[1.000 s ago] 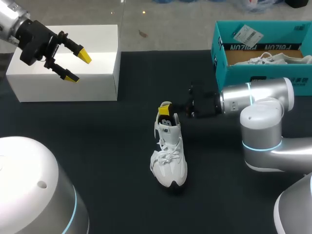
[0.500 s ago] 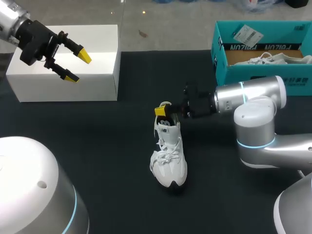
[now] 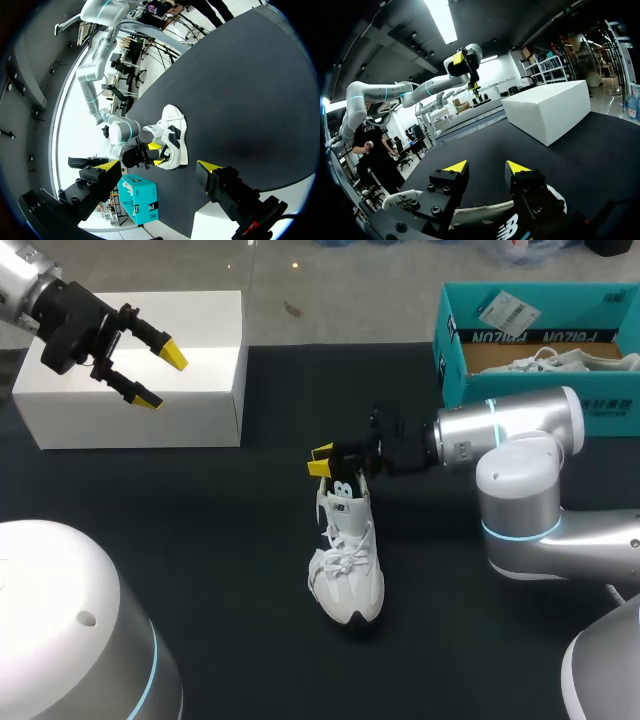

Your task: Take the shoe out of the shoebox, open the shoe tongue, remove and reinsert the insole, then place the shoe into the shoebox

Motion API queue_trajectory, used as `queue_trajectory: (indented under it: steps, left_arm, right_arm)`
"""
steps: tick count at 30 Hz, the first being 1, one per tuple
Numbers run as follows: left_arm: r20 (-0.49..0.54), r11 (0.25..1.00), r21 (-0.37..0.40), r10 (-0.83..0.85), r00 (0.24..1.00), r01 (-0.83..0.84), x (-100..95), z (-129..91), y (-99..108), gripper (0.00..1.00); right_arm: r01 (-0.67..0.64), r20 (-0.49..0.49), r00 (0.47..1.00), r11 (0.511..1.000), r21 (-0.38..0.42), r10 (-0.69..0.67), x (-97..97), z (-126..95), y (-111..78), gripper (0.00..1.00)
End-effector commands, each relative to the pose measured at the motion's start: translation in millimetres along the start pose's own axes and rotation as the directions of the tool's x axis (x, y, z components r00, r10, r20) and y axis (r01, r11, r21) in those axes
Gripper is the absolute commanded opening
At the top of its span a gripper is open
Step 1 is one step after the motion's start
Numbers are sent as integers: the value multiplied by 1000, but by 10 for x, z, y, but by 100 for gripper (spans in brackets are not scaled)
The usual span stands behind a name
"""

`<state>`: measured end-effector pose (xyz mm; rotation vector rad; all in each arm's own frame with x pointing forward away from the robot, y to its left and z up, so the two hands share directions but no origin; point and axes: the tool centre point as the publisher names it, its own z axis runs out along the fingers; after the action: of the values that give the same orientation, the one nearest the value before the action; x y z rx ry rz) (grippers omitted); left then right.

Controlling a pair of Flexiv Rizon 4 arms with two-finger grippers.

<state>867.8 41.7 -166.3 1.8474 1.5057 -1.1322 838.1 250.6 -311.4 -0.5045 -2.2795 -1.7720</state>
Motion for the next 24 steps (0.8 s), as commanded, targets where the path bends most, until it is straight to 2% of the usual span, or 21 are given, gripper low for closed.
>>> queue_trajectory:
  steps: [1,5,6,9,11,14,17,24]
  left_arm:
    - [-4,1000,2,0,1000,0,-5,-8,5,100]
    - [-4,1000,2,0,1000,0,-5,-8,5,100]
    - [-4,1000,2,0,1000,0,-5,-8,5,100]
    - [-4,1000,2,0,1000,0,-5,-8,5,100]
    - [-4,1000,2,0,1000,0,-5,-8,5,100]
    - [-4,1000,2,0,1000,0,-5,-8,5,100]
    - [-4,1000,2,0,1000,0,-5,-8,5,100]
    - [-4,1000,2,0,1000,0,-5,-8,5,100]
  right_arm:
    - [11,-7,1000,1000,7,-11,17,71,116,48]
    - [8,-4,1000,1000,17,-8,51,28,204,46]
    - [-9,6,1000,1000,24,9,55,5,218,39]
    - [-109,80,991,992,61,104,41,-86,221,0]
    - [-134,148,982,984,116,117,31,-143,209,0]
    - [-157,219,968,975,157,121,44,-198,242,0]
    - [-248,296,939,940,234,174,79,-235,244,0]
    - [-248,296,939,940,234,174,79,-235,244,0]
